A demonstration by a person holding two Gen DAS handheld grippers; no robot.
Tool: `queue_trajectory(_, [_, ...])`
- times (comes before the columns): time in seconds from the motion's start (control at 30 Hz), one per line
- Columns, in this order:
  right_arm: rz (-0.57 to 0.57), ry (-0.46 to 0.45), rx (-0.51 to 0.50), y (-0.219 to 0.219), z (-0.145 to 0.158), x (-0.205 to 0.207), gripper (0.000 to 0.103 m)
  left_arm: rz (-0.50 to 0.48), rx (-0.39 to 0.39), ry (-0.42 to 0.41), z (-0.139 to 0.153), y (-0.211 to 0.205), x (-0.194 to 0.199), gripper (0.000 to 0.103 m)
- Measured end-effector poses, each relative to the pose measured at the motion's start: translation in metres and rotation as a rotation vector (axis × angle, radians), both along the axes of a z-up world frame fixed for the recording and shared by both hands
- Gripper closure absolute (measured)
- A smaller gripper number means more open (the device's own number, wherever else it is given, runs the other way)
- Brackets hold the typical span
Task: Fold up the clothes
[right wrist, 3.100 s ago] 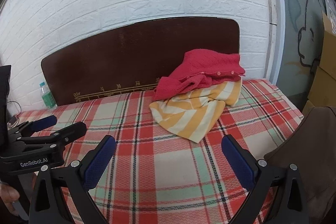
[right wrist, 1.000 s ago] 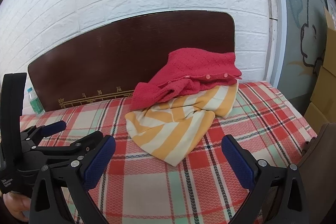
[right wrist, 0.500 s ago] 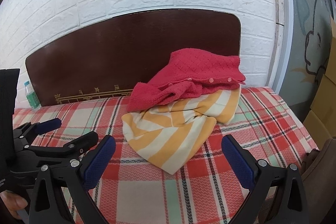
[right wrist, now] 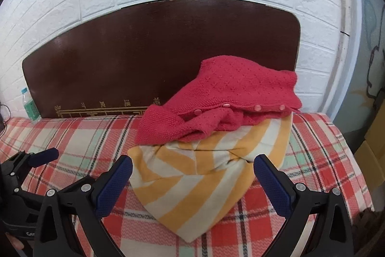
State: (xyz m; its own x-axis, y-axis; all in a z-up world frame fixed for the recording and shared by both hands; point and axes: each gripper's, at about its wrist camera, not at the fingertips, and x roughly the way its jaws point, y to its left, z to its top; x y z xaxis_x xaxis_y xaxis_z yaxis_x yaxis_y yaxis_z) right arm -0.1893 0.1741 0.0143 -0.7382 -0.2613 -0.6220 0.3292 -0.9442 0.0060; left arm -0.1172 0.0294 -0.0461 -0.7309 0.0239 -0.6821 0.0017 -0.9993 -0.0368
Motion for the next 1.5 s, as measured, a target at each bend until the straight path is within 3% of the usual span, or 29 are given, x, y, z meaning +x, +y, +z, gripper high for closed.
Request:
queue_trajectory(0.23, [0.092,0.025,0.274,-0.043,-0.023,-0.047,0.001,0.012,-0.002,-0.019,-0.004,-0.012,-0.017,0.001])
queue_trajectory(0.4, [0.143,0.007,0.49,-0.068,-0.051,-0.069,0.011,0.024,0.002,-0.024,-0.009,-0.021,-0.018,0.001])
queue_trajectory(0.43, [0.142,-0.003,0.529,-0.072,-0.055,-0.072,0.021,0.024,-0.001,-0.026,-0.011,-0.023,-0.019,0.001])
queue_trajectory(0.47, [0.139,-0.012,0.539,-0.072,-0.057,-0.075,0.04,0.025,-0.001,-0.029,-0.012,-0.024,-0.019,0.001])
queue_trajectory(0.5, [0.141,-0.024,0.519,-0.07,-0.055,-0.077,0.045,0.026,0.002,-0.036,-0.014,-0.025,-0.02,0.001])
queue_trajectory(0.57, [0.15,-0.045,0.443,-0.063,-0.045,-0.08,0.065,0.025,0.011,-0.049,-0.016,-0.029,-0.02,0.001])
queue_trajectory(0.77, [0.139,-0.104,0.104,-0.014,0.016,-0.072,0.093,0.019,0.043,-0.015,-0.003,-0.041,-0.012,0.001])
queue_trajectory(0.87, [0.146,-0.09,-0.044,0.013,0.056,-0.06,0.094,0.005,0.063,0.009,0.008,-0.044,-0.006,0.001])
queue_trajectory(1.0, [0.175,-0.056,-0.033,0.017,0.092,-0.042,0.094,-0.001,0.065,0.037,0.02,-0.048,0.003,0.001])
queue_trajectory(1.1, [0.212,-0.094,-0.163,0.028,0.103,-0.028,0.094,-0.016,0.068,0.038,0.023,-0.05,0.009,0.001])
queue_trajectory(1.37, [0.377,0.028,-0.43,0.051,0.184,0.051,0.095,-0.096,0.077,0.1,0.043,-0.054,0.042,0.001])
queue_trajectory(1.5, [0.512,0.077,-0.586,0.052,0.223,0.094,0.101,-0.196,0.072,0.136,0.05,-0.058,0.075,0.001])
